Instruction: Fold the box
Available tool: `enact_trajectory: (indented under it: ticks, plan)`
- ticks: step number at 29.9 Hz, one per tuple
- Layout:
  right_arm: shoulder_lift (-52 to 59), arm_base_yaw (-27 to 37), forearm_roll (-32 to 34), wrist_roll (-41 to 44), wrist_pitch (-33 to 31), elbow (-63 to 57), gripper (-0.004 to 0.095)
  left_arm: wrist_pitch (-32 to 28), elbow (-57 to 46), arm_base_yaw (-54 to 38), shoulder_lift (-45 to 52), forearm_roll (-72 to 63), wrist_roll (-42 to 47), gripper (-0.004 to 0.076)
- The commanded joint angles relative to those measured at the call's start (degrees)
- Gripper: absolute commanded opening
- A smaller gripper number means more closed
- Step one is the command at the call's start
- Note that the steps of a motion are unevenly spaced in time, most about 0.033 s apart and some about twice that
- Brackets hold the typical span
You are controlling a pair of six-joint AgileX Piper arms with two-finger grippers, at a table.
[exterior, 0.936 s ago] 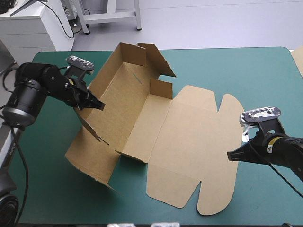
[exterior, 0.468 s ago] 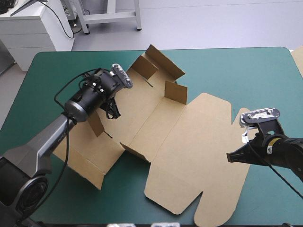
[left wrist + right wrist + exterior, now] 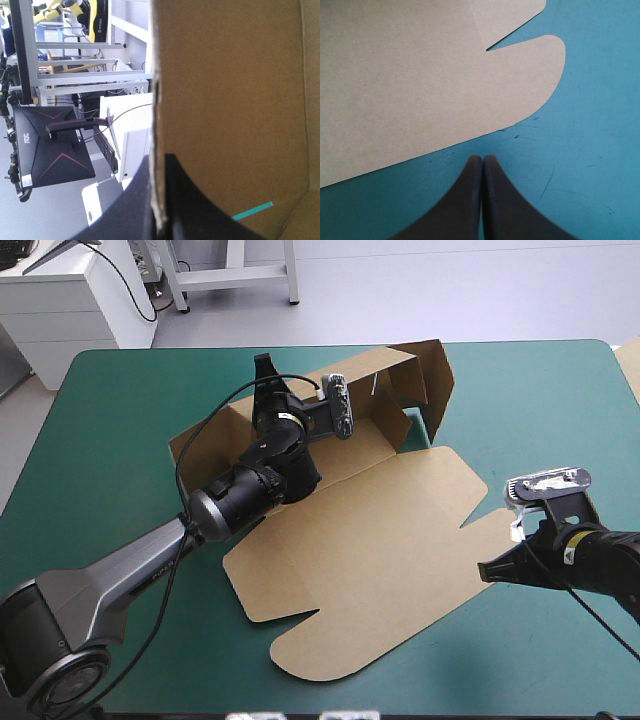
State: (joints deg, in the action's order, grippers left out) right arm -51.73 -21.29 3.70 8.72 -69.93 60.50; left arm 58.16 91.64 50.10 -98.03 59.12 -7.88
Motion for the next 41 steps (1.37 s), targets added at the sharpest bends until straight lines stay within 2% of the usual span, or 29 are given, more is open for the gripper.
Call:
enact_trajectory:
  ticks: [1, 9, 16, 28, 31, 37, 41]
  plan:
    - [0.8, 0.3, 0.5, -0.1, 3.0, 1.4, -0.0021, -2.3, 0.1, 0.4, 3.2, 8.3, 4.4, -0.0008]
    - [0.8, 0.3, 0.5, -0.1, 5.9, 1.4, -0.0021, -4.5, -12.3, 0.8, 4.9, 21.5, 12.4, -0.0008]
    - [0.8, 0.3, 1.0, 0.3, 5.9, 1.4, -0.0019, -4.2, -18.2, 0.8, 4.9, 36.3, 26.0, -0.0008]
    - [0.8, 0.3, 1.0, 1.6, 5.9, 1.4, -0.0019, -1.6, -18.2, 0.8, 4.9, 31.9, 26.7, -0.0008]
    - [0.8, 0.3, 1.1, 1.6, 5.9, 1.4, -0.0019, -1.4, -18.2, 1.6, 5.1, 32.9, 30.8, -0.0008]
    - [0.8, 0.3, 1.1, 1.8, 6.0, 1.4, -0.0019, -4.8, -19.9, 5.1, 8.9, 34.9, 34.9, -0.0008]
    - [0.8, 0.3, 1.1, 2.5, 6.1, 1.4, -0.0019, -6.8, -26.8, 8.6, 14.7, 39.4, 37.0, -0.0008]
